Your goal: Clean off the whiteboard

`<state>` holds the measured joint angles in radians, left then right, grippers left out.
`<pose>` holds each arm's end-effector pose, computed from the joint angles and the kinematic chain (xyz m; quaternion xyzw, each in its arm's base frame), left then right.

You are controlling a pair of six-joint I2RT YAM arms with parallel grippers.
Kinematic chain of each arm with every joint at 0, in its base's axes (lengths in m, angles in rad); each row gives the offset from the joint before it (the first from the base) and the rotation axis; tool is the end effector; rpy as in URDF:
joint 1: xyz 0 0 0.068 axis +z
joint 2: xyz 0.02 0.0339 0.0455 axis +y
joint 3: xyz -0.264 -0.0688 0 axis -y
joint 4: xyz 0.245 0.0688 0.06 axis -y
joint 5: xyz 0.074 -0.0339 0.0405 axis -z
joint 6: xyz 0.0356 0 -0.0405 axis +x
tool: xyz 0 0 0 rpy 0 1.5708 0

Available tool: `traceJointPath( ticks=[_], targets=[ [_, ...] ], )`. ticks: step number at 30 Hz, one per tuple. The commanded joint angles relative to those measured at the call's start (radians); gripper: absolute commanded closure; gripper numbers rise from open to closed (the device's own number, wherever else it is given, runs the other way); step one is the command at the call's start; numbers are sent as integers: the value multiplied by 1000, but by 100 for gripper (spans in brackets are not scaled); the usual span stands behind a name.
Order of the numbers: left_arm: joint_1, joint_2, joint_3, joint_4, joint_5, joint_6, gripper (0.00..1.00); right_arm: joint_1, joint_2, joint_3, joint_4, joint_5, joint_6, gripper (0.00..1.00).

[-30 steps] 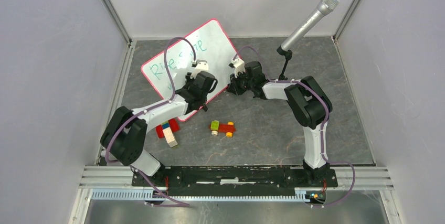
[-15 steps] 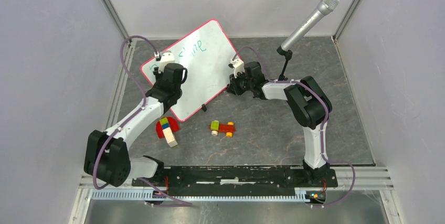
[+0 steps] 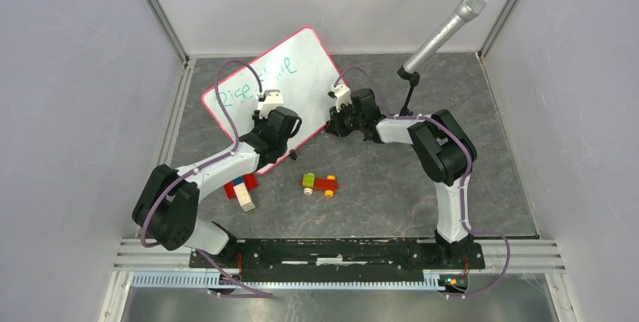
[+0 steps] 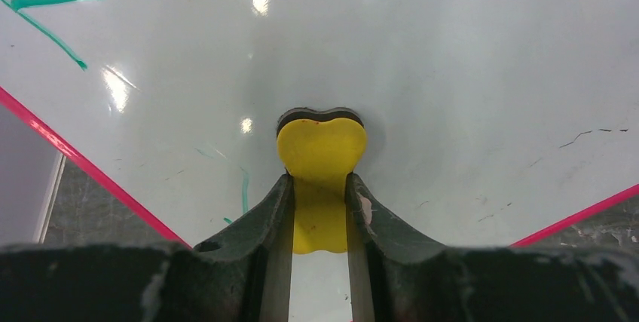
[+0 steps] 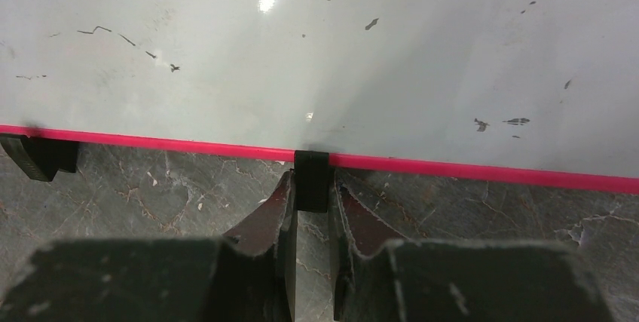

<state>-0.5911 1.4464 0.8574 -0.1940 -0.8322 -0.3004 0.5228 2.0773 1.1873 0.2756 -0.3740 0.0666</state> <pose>0.2586 -0.1418 0.2201 -0.0312 0.8582 0.1854 0.4777 0.3717 0.2292 0.1300 -0.2806 0.8304 0.2893 0.3847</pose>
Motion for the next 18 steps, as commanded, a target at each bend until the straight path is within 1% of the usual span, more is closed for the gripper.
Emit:
traceJointPath(
  ticks=[1, 8, 10, 12, 15, 18],
  targets=[
    [29, -21, -23, -58, -26, -100, 81, -3, 7, -9, -34, -20, 10, 100],
    [151, -205, -66, -61, -37, -35, 79, -4, 10, -5, -33, -25, 15, 100],
    [157, -237, -81, -71, -23, -36, 79, -4, 10, -5, -32, -24, 15, 100],
    [156, -249, -101, -73, -5, -44, 79, -4, 11, -5, -33, -24, 15, 100],
    [155, -228, -124, -62, 12, -58, 79, -4, 12, -5, -32, -27, 16, 100],
    [120, -193, -119, -62, 24, -87, 80, -4, 8, -9, -31, -27, 15, 100]
  ],
)
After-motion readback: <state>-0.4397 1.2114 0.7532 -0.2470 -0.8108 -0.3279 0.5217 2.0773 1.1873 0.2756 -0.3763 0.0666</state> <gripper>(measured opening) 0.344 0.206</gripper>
